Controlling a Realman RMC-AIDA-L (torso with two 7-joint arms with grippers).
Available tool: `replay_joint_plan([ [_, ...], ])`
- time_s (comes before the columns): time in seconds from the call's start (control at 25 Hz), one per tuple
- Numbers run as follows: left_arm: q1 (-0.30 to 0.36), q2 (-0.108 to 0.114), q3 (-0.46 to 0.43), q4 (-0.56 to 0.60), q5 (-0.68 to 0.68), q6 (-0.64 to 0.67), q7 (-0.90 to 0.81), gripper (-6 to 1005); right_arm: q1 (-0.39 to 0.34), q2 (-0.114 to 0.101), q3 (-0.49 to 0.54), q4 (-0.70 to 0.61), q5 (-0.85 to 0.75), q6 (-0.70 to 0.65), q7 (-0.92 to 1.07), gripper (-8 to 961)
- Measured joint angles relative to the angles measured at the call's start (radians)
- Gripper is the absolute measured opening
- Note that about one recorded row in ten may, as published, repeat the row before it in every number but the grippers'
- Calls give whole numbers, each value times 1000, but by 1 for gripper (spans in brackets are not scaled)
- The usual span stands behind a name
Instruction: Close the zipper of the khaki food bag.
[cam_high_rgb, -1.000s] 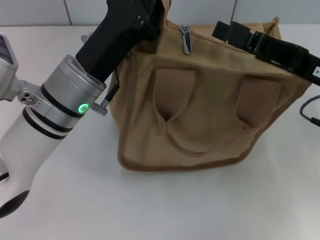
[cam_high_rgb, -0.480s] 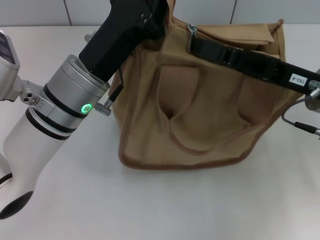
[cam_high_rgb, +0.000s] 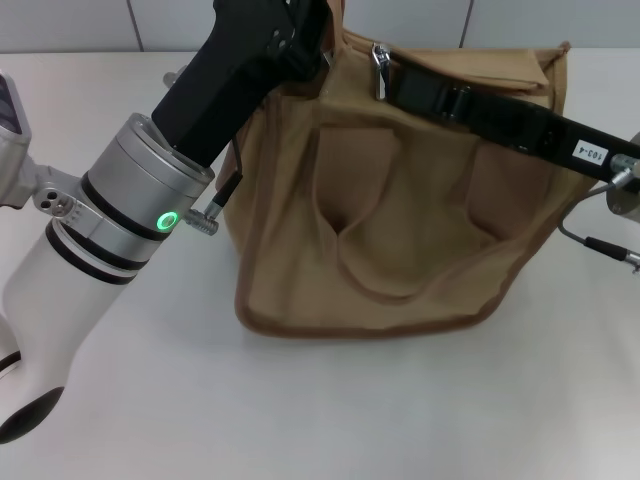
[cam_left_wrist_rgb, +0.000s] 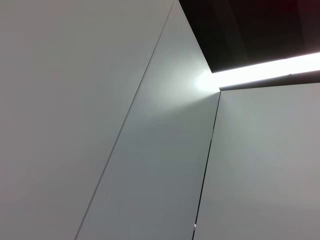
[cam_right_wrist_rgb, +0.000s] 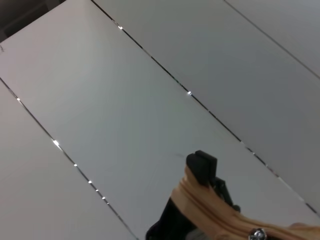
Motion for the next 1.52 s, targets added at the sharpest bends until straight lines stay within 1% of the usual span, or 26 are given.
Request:
replay_joint_plan([
  [0.2,-4,0,5,0,0,3,-1,91,7,-1,-18,1,20,-1,-20,809],
  [0.36,-3,-1,3,0,0,4,-2,92,21,-1,-59,2,22,-25,-36,809],
  [0.8,-2,-1,1,1,0,4,-5,97,22,2,-65,12,57,9,-42,809],
  [1.0,-5,0,2,1,0,4,-5,99,50,1,-118,29,58,19,-41,809],
  [1.08,-7,-1,2,2,0,4,-3,100,48,2,-120,31,66,67,-29,809],
  [1.52,-6,0,-1,5,0,4,1,104,38,1,-126,35,109,77,-37,810],
])
